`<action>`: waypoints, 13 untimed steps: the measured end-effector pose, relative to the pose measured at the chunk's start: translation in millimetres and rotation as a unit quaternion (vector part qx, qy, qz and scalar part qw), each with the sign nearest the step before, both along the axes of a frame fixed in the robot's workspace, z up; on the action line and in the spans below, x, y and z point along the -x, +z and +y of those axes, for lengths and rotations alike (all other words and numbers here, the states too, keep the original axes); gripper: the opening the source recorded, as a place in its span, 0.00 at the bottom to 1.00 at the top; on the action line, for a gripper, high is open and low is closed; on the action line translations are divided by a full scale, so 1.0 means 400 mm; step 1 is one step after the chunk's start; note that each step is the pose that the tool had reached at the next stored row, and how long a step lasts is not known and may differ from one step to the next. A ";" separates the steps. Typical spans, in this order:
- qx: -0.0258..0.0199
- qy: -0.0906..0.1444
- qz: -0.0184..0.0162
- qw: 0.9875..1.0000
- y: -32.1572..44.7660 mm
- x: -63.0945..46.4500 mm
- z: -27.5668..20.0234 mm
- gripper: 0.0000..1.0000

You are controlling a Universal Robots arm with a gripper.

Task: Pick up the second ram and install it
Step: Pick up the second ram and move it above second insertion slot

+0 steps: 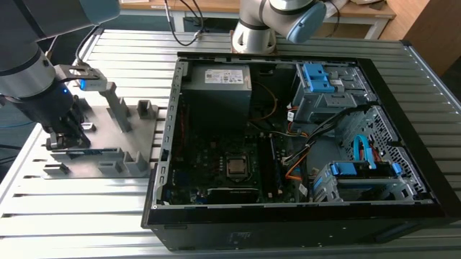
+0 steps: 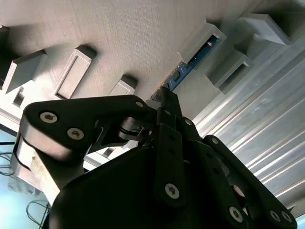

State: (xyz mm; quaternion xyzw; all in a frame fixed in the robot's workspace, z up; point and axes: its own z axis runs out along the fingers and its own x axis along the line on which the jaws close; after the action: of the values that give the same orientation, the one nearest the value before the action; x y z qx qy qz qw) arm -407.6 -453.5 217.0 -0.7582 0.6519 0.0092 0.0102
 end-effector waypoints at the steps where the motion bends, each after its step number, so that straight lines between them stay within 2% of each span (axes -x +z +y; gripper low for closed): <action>1: 0.000 0.003 0.000 1.000 0.000 0.000 0.000 0.10; 9: 0.000 0.028 0.000 1.000 0.000 0.000 0.000 0.10; 13: 0.000 0.029 0.000 1.000 0.000 0.000 0.000 0.10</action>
State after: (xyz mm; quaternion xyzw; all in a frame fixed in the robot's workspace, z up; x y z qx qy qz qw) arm -407.7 -453.5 216.9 -0.7767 0.6298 0.0095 0.0099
